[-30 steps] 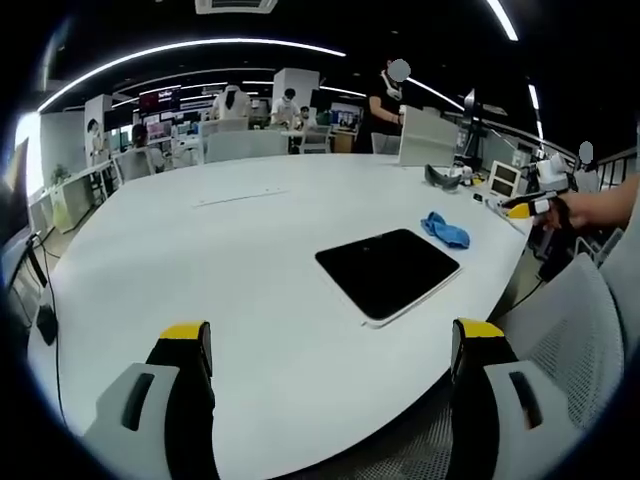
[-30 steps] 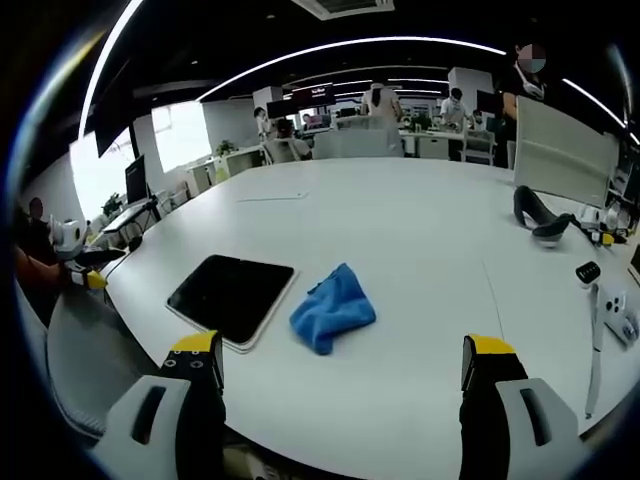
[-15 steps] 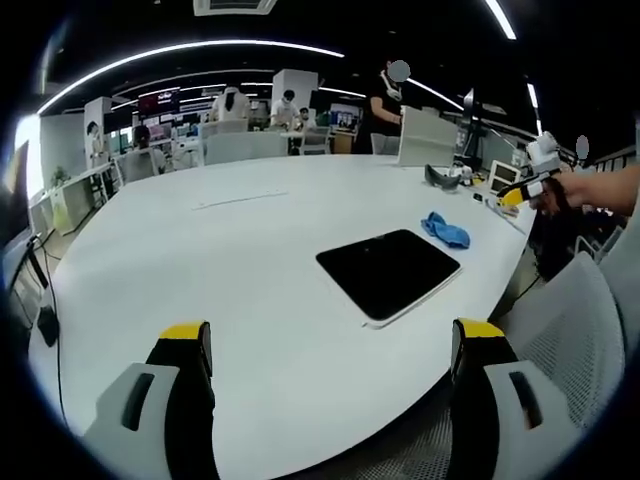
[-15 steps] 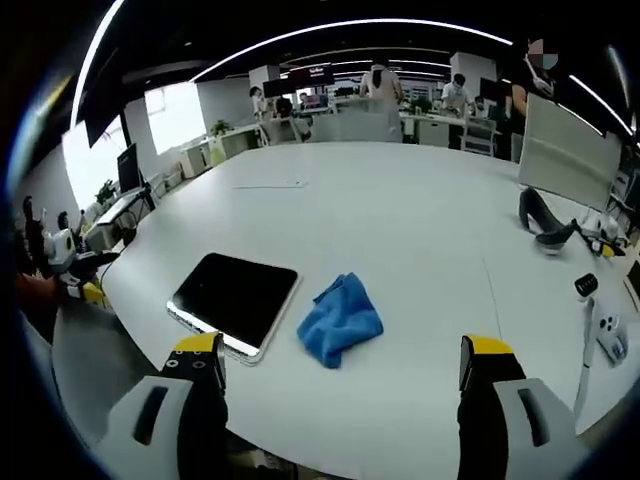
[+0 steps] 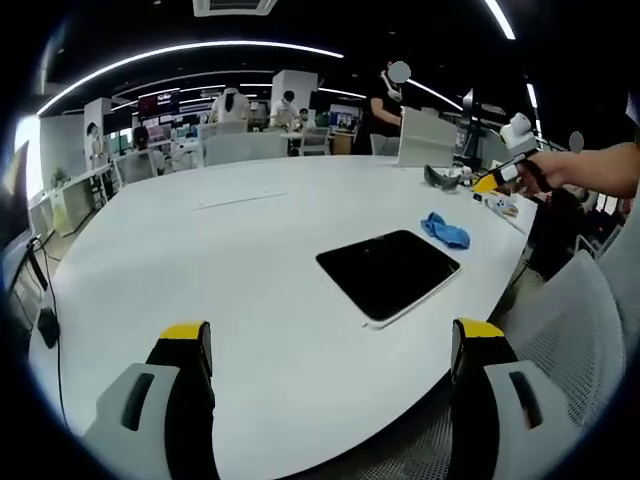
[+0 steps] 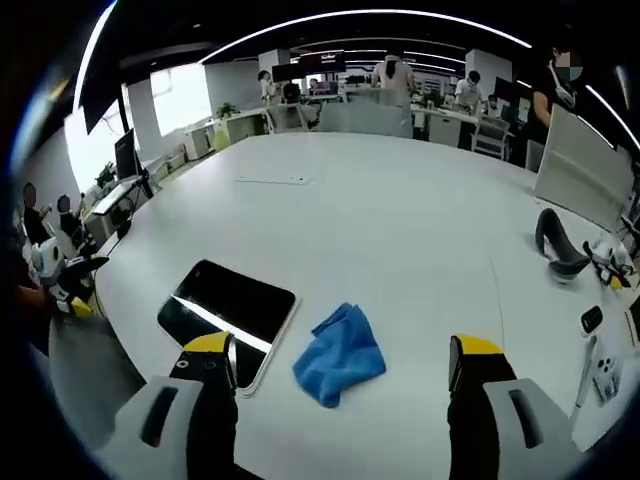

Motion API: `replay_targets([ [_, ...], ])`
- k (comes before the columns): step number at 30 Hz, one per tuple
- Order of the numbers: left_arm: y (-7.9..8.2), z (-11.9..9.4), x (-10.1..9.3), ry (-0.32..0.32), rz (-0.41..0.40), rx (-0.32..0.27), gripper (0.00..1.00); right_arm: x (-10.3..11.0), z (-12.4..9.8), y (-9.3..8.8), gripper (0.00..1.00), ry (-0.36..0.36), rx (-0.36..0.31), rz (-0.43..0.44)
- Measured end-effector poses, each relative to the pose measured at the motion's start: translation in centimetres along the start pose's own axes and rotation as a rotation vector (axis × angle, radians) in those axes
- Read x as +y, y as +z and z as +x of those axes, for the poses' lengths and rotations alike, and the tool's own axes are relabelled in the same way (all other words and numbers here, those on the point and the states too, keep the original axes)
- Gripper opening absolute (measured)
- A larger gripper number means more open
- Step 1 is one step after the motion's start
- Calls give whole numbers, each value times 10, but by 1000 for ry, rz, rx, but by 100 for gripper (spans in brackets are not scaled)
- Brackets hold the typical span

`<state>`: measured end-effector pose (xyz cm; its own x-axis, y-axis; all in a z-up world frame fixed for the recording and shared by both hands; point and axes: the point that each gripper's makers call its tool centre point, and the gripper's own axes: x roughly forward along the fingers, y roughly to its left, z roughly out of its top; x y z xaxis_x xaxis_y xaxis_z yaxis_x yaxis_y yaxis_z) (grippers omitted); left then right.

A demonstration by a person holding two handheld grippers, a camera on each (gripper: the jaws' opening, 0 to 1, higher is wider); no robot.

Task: Wipe the mirror surface with the cleaning cloth until all visible marks leave the cleaned area.

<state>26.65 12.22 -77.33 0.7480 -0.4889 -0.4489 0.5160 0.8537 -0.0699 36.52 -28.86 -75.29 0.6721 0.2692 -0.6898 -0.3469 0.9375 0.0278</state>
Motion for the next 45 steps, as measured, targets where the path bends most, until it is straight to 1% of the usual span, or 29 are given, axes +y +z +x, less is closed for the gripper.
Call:
replay_targets([
  [1,0,0,0,0,1,2,99,-1,2,0,86,-1,12,1],
  [3,-1,0,0,-3,1,5,99,-2,6,-3,85,0,60,-2],
  [5,-1,1,0,-4,1,4,99,0,9,-10,85,15,126,-16],
  [6,-1,0,0,-3,1,3,99,0,12,-11,85,19,136,-27],
  [10,-1,1,0,-2,0,5,99,2,22,-9,82,22,146,-48],
  [13,-2,1,0,-3,3,7,99,0,36,-12,77,21,141,-40],
  [15,-3,1,0,-3,2,9,99,1,47,-18,72,25,145,-21],
  [17,-2,1,1,0,5,6,99,-2,60,-20,68,19,119,-21],
  [19,-3,1,1,-1,4,9,99,-2,69,-25,64,16,121,-20],
  [21,-3,1,-1,-5,4,14,99,-3,78,-30,56,16,116,-18],
  [24,-3,1,-2,-8,3,16,99,-3,89,-38,47,13,125,10],
  [26,-4,2,-2,-9,2,17,99,-1,93,-42,42,18,135,30],
  [29,-3,2,-2,-9,3,17,99,0,101,-49,34,7,159,29],
  [31,-5,2,-2,-10,2,21,99,1,105,-50,29,6,161,33],
  [34,-4,2,-1,-9,3,20,99,3,113,-50,24,-20,175,1],
  [35,-4,2,-1,-7,4,18,99,1,115,-51,23,-44,179,-4],
  [37,-4,2,-1,-8,5,18,99,0,119,-57,19,-60,203,-8],
  [38,-5,2,-1,-7,6,22,99,0,122,-56,19,-66,185,-8],
  [39,-6,2,-1,-9,6,24,99,-1,122,-56,18,-77,193,-15],
  [41,-5,2,-1,-7,6,22,99,4,122,-55,11,-69,197,-45],
  [42,-5,2,0,-7,6,23,99,4,122,-55,7,-80,206,-59],
  [43,-6,2,-1,-8,6,24,99,4,122,-55,6,-88,209,-59],
  [45,-5,2,-1,-9,7,19,99,2,123,-55,5,-108,219,-13],
])
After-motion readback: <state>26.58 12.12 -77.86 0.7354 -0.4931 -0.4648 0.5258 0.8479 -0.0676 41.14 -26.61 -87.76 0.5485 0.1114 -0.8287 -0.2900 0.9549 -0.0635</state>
